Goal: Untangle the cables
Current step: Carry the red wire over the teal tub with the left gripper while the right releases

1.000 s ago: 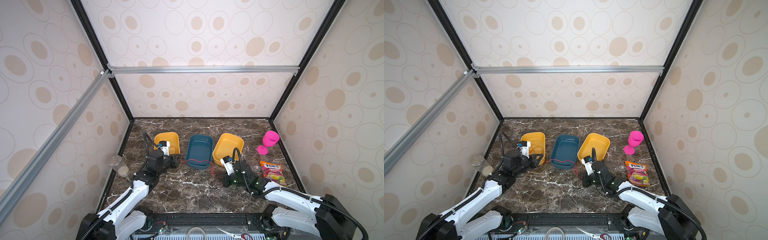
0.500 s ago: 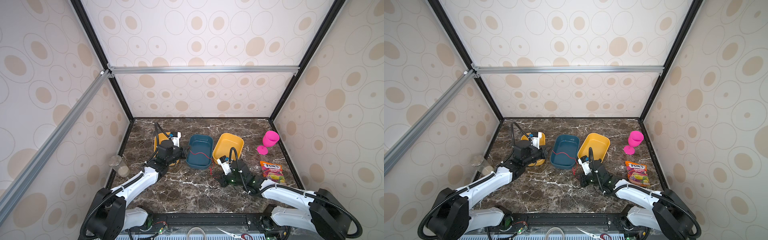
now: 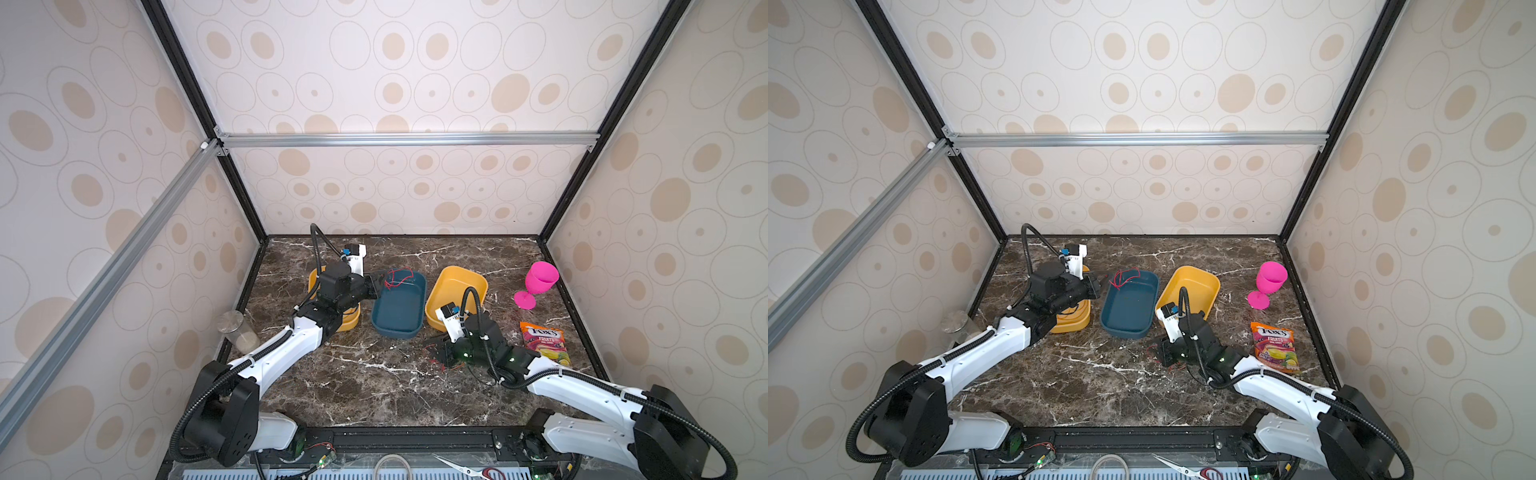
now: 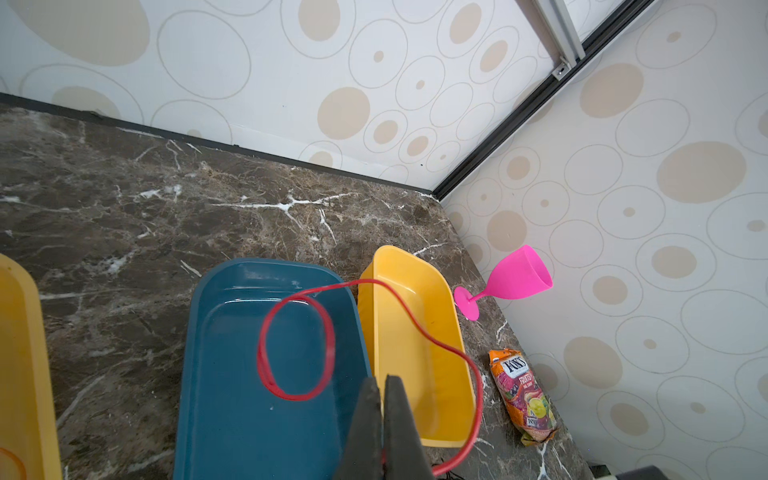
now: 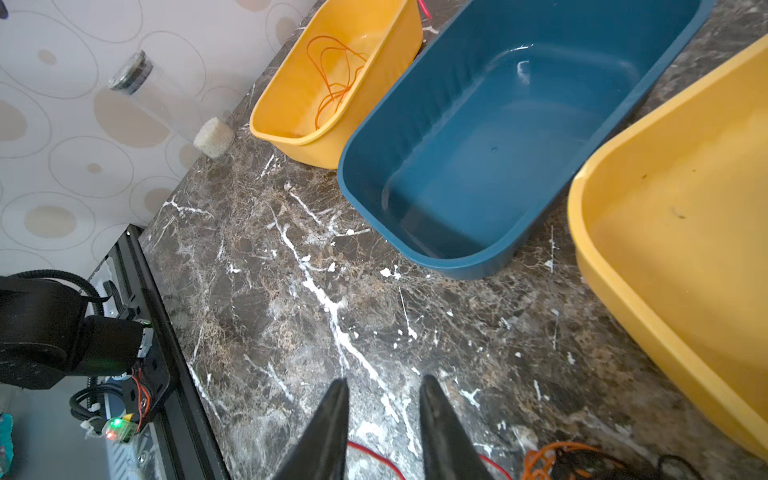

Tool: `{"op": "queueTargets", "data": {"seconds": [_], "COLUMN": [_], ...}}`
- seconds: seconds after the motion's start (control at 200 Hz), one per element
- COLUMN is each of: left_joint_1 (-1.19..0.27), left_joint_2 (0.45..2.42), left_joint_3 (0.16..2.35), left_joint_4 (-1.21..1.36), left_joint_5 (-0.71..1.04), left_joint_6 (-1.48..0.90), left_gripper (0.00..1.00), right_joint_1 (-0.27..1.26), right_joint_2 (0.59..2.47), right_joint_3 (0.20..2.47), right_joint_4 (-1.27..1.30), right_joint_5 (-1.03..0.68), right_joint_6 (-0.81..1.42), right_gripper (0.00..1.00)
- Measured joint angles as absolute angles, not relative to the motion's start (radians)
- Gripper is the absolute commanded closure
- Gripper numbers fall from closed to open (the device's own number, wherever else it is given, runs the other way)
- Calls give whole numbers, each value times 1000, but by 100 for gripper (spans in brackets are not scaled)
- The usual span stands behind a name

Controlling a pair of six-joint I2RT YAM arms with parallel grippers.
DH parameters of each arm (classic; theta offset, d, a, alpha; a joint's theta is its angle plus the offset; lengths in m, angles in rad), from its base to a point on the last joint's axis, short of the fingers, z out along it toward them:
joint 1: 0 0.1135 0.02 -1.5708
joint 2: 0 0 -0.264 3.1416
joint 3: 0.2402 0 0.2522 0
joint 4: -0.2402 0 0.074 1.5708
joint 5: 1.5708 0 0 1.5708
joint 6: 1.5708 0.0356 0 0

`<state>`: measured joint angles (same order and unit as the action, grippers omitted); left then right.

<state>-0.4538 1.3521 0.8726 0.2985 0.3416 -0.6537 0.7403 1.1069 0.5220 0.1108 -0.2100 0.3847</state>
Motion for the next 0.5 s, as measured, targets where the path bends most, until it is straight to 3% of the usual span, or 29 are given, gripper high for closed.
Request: {"op": "queueTargets", "data": {"seconds": [0.495], "left_joint_1": [-454], "left_joint_2": [1353], "left_joint_3": [897], "left_joint_4": [271], "left_joint_5": [346], "left_joint_6": [-635], "left_gripper": [100], "right_joint_1": [740], "right_joint_2": [1049], "right_joint_3": [522], "right_joint_4": [-18], "right_joint_5": [-118], "right_joint_6": [380], "right_gripper": [66]}}
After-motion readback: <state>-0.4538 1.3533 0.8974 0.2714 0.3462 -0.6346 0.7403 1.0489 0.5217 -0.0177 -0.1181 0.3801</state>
